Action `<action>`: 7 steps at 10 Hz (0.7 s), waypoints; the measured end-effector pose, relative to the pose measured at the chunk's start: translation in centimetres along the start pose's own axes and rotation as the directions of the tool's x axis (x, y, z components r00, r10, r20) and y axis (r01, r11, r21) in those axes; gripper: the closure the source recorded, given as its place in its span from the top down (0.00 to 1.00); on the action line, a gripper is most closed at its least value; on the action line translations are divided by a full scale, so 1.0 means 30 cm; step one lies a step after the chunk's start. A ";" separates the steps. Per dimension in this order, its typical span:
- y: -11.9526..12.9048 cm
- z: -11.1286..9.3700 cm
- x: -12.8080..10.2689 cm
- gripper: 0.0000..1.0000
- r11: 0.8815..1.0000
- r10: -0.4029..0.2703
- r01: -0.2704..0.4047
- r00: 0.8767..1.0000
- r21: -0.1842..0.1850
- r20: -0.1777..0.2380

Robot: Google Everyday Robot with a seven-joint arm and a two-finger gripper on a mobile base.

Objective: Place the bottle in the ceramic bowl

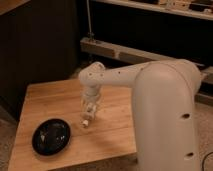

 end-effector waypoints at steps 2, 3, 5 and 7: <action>0.019 0.057 0.002 0.65 1.000 0.007 -0.007 1.000 0.005 -0.012; 0.015 0.075 -0.005 0.65 1.000 0.015 -0.015 1.000 0.008 -0.011; 0.022 0.091 -0.006 0.65 1.000 0.014 -0.014 1.000 0.007 -0.012; 0.034 0.102 -0.009 0.65 1.000 0.004 -0.004 1.000 0.005 -0.016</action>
